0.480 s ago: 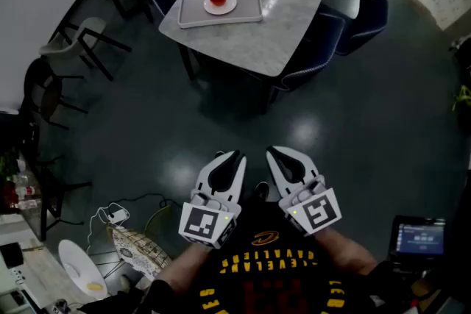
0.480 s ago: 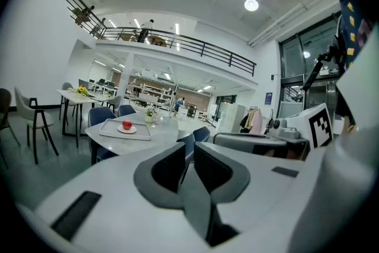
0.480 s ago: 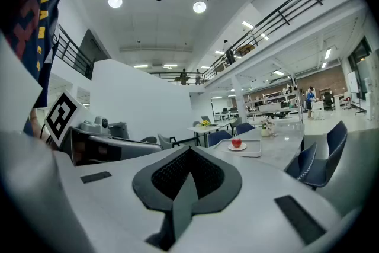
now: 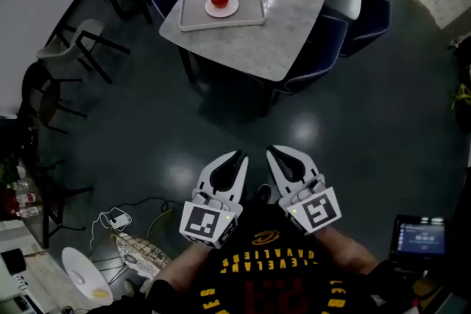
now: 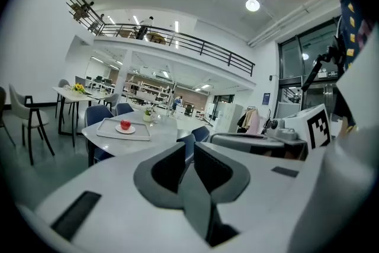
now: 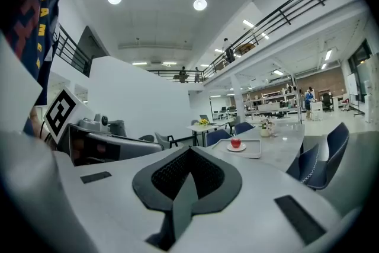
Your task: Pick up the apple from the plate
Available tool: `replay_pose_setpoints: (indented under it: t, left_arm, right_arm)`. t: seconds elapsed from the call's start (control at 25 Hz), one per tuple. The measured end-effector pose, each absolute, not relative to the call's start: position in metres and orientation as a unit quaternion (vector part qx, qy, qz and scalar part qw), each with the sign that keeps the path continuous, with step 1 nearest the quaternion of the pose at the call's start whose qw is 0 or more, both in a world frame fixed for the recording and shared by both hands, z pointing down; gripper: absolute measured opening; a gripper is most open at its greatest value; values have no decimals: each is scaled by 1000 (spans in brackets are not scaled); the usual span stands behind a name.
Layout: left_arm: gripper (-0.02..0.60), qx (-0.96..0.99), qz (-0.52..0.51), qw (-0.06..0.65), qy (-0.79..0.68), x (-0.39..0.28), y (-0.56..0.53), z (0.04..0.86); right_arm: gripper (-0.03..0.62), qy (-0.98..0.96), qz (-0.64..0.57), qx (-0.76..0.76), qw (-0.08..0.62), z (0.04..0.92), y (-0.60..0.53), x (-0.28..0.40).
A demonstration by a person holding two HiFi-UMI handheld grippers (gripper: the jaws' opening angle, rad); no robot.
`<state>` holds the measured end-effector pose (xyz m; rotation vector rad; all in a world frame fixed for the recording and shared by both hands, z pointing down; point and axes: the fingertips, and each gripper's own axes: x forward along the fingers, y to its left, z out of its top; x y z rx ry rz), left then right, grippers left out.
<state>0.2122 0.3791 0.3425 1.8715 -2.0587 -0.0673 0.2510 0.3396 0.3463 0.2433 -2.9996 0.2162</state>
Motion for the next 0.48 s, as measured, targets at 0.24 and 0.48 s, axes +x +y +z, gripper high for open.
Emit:
replay_pose_setpoints:
  t: [0.24, 0.48]
  left_arm:
    - [48, 672, -22, 171, -720, 156, 349, 334]
    - [48, 685, -34, 166, -709, 91, 326, 324]
  right_arm:
    - [6, -988, 88, 118, 49, 333, 301, 203]
    - [6, -985, 71, 149, 37, 319, 270, 141]
